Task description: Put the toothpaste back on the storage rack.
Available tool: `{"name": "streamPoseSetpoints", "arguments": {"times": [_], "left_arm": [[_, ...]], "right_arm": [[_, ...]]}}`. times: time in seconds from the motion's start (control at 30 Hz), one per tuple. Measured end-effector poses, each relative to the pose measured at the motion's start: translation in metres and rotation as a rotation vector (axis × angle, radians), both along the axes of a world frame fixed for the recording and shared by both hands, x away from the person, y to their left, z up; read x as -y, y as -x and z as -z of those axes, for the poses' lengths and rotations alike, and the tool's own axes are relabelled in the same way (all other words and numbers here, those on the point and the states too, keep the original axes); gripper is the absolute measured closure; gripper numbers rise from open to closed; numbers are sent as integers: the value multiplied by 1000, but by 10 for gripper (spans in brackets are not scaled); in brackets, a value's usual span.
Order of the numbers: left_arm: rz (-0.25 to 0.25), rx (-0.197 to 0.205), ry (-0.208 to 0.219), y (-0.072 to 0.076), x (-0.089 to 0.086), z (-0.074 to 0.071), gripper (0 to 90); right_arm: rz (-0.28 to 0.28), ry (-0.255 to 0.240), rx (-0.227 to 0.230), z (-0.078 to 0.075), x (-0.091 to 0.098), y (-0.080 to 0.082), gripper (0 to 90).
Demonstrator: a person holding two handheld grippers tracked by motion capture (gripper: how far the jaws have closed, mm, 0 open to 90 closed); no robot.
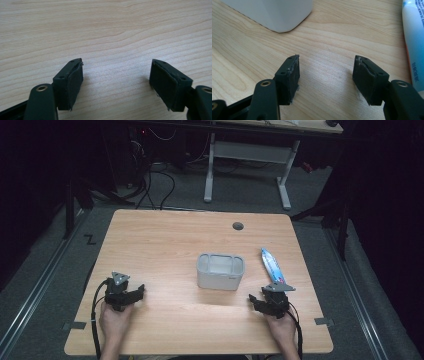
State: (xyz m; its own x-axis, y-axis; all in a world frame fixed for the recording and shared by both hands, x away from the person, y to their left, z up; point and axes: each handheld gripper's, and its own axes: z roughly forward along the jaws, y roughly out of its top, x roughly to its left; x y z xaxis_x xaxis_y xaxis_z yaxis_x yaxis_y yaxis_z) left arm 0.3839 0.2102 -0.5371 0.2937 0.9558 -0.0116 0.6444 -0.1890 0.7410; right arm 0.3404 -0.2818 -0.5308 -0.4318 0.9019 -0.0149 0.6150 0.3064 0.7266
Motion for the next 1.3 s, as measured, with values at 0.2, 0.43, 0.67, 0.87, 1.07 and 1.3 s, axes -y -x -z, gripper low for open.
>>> {"name": "streamPoseSetpoints", "arguments": {"times": [0.2,0.43,0.67,0.87,1.07,1.3], "left_arm": [[0,0,0,0,0,0,275],[0,0,4,0,0,0,276],[0,-2,11,0,-1,0,277],[0,-1,12,0,-1,0,277],[0,-2,10,0,-1,0,277],[-1,-1,11,0,-1,0,279]], "right_arm": [[1,0,0,0,0,0,384],[2,0,0,0,0,0,372],[1,4,-8,0,-1,0,315],[7,6,-12,0,-3,2,267],[12,10,-21,0,-4,4,265],[14,-4,-24,-2,-3,7,335]]}}
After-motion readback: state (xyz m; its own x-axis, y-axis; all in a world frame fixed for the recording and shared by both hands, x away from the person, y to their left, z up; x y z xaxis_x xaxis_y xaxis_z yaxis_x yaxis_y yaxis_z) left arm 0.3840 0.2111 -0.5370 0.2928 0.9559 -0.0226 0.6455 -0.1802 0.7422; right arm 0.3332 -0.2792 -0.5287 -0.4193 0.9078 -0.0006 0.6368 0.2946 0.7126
